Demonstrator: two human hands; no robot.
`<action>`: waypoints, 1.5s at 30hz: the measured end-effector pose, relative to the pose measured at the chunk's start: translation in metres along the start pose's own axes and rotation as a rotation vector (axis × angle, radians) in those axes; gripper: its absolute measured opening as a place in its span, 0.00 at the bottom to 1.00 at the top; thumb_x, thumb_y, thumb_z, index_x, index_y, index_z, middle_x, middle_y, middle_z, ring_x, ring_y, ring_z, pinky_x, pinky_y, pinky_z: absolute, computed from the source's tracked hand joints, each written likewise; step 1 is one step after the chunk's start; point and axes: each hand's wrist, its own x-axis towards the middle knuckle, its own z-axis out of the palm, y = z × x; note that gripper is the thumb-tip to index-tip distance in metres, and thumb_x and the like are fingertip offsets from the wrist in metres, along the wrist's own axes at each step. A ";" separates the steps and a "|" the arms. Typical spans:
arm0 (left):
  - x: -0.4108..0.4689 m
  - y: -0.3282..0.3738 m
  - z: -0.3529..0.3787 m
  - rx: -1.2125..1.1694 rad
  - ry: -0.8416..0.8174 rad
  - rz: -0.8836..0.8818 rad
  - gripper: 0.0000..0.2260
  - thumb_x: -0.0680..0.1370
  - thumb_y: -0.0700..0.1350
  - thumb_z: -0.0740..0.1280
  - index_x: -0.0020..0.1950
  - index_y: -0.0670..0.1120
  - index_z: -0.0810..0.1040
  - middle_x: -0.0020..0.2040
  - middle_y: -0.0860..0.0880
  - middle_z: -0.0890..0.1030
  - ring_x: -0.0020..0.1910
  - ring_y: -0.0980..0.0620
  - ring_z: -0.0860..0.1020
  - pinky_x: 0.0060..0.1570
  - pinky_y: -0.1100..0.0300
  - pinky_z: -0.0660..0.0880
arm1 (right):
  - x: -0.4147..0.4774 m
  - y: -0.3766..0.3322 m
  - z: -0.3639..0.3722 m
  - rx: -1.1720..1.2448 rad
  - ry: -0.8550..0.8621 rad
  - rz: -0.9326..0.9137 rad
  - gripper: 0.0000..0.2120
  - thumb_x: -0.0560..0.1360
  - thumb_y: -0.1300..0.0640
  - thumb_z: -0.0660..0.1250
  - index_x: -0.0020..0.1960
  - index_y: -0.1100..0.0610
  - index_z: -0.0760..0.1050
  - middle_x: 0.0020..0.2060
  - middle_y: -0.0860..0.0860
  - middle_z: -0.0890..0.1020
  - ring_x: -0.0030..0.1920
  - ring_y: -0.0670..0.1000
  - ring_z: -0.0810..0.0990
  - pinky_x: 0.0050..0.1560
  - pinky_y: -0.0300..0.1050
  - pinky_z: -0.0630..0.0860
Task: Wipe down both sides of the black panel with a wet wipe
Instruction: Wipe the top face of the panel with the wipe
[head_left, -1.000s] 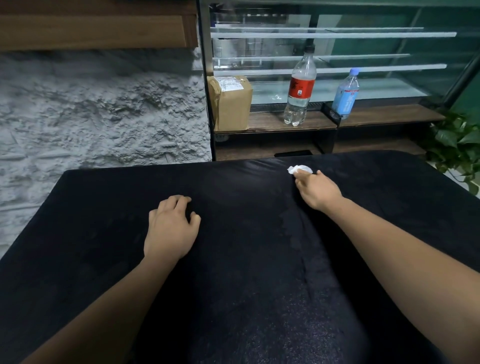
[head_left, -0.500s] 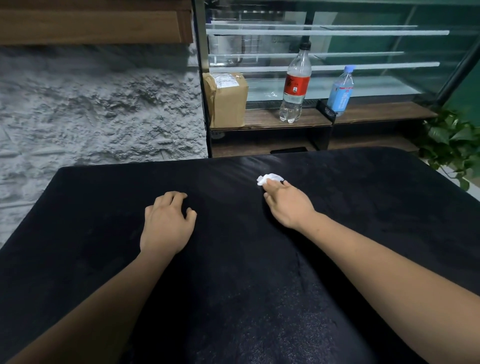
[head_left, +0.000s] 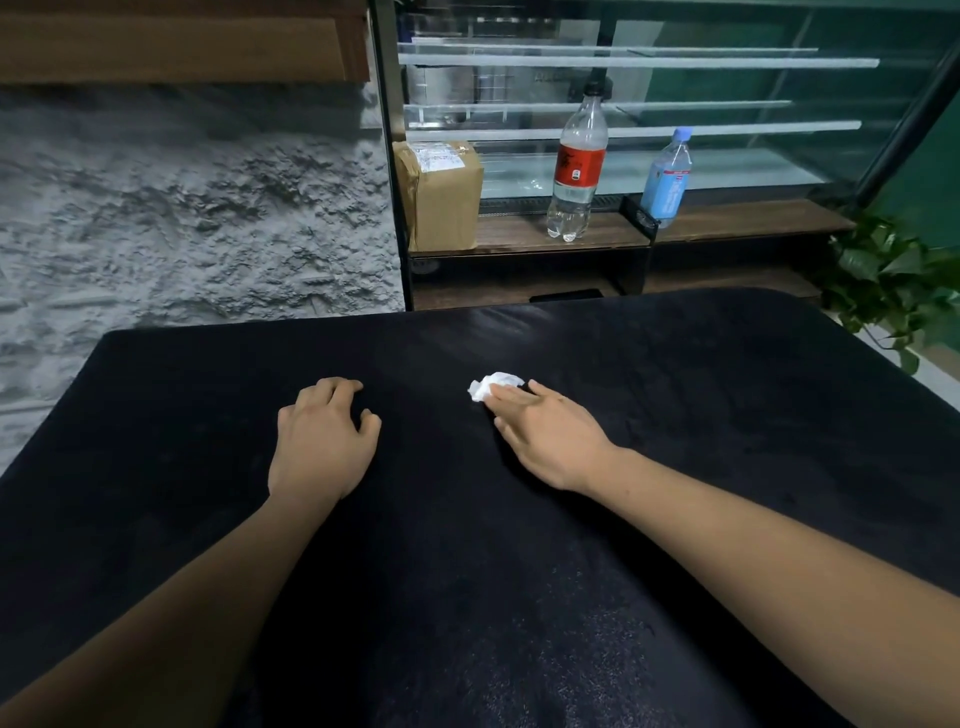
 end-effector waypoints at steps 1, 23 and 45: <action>0.000 0.000 0.000 -0.001 0.000 0.000 0.20 0.82 0.56 0.58 0.72 0.51 0.74 0.70 0.53 0.74 0.70 0.50 0.70 0.71 0.46 0.66 | -0.001 0.003 -0.002 0.012 -0.006 0.005 0.20 0.87 0.54 0.52 0.78 0.44 0.63 0.75 0.36 0.68 0.74 0.42 0.68 0.82 0.46 0.53; 0.002 -0.001 0.001 0.016 -0.009 -0.006 0.20 0.82 0.56 0.58 0.72 0.51 0.74 0.70 0.53 0.74 0.70 0.49 0.70 0.71 0.46 0.66 | -0.011 0.074 -0.020 -0.080 0.004 0.360 0.17 0.87 0.52 0.51 0.73 0.53 0.70 0.75 0.46 0.73 0.70 0.58 0.76 0.80 0.49 0.57; 0.002 0.001 -0.001 0.017 -0.032 -0.013 0.22 0.82 0.57 0.56 0.74 0.52 0.73 0.72 0.53 0.73 0.72 0.49 0.69 0.73 0.46 0.64 | -0.046 0.001 -0.001 0.043 -0.013 -0.026 0.21 0.88 0.49 0.51 0.80 0.45 0.66 0.80 0.41 0.67 0.80 0.39 0.61 0.82 0.41 0.47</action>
